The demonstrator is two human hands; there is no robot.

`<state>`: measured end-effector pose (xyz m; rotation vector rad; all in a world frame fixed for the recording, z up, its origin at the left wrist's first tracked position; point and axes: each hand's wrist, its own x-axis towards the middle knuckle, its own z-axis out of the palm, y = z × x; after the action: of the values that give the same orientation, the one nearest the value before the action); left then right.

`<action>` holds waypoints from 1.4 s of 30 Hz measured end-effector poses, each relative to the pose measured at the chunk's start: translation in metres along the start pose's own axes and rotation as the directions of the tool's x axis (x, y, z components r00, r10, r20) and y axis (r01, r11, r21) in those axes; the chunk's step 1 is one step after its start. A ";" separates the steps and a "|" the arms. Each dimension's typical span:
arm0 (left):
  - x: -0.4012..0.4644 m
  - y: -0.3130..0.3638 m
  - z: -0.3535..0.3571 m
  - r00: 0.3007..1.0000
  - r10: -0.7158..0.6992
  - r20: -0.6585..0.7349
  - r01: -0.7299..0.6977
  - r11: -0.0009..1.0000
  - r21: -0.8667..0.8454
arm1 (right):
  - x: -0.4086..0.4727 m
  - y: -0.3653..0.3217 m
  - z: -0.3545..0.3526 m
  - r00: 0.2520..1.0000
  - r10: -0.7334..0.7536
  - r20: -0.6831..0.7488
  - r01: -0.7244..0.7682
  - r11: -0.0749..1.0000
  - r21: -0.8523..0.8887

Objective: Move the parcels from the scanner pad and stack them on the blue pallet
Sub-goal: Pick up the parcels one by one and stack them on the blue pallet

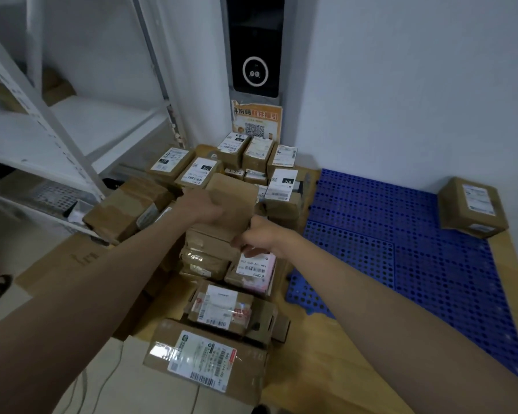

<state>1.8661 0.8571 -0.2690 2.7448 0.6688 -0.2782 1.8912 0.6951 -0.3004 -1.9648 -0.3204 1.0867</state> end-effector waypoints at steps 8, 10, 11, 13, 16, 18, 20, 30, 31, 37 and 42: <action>-0.016 0.089 -0.022 0.992 0.092 0.090 -0.084 0.993 -0.085 | -0.069 0.021 -0.068 0.994 0.007 -0.108 0.006 0.993 0.122; -0.020 0.119 -0.018 0.983 0.151 0.101 -0.144 0.987 -0.072 | -0.089 0.034 -0.087 0.988 0.011 -0.155 0.013 0.988 0.155; -0.022 0.134 -0.015 0.976 0.188 0.113 -0.180 0.981 -0.073 | -0.099 0.041 -0.097 0.983 0.016 -0.183 0.015 0.986 0.166; -0.027 0.164 -0.004 0.956 0.257 0.143 -0.243 0.964 -0.108 | -0.119 0.060 -0.117 0.969 0.039 -0.245 0.001 0.987 0.161; -0.033 0.209 0.019 0.910 0.379 0.167 -0.343 0.915 -0.210 | -0.143 0.091 -0.149 0.938 0.094 -0.332 -0.052 0.990 0.133; -0.038 0.239 0.032 0.886 0.411 0.213 -0.364 0.903 -0.230 | -0.158 0.111 -0.170 0.919 0.128 -0.373 -0.087 0.988 0.127; -0.042 0.267 0.043 0.849 0.442 0.290 -0.393 0.894 -0.214 | -0.168 0.132 -0.192 0.897 0.156 -0.413 -0.105 0.984 0.143; -0.029 0.383 0.108 0.770 0.445 0.457 -0.334 0.892 -0.306 | -0.190 0.218 -0.303 0.829 0.175 -0.532 -0.178 0.983 0.046; -0.026 0.392 0.115 0.787 0.437 0.435 -0.328 0.894 -0.305 | -0.189 0.225 -0.314 0.825 0.170 -0.539 -0.178 0.983 0.037; -0.007 0.440 0.151 0.822 0.425 0.379 -0.359 0.904 -0.233 | -0.172 0.264 -0.362 0.820 0.108 -0.562 -0.177 0.982 -0.070; 0.008 0.467 0.172 0.831 0.416 0.370 -0.377 0.909 -0.176 | -0.153 0.287 -0.392 0.833 0.113 -0.542 -0.185 0.980 -0.080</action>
<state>2.0749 0.4083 -0.3186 2.5356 -0.0056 -0.6651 2.0623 0.2167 -0.3309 -2.3458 0.0739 0.5710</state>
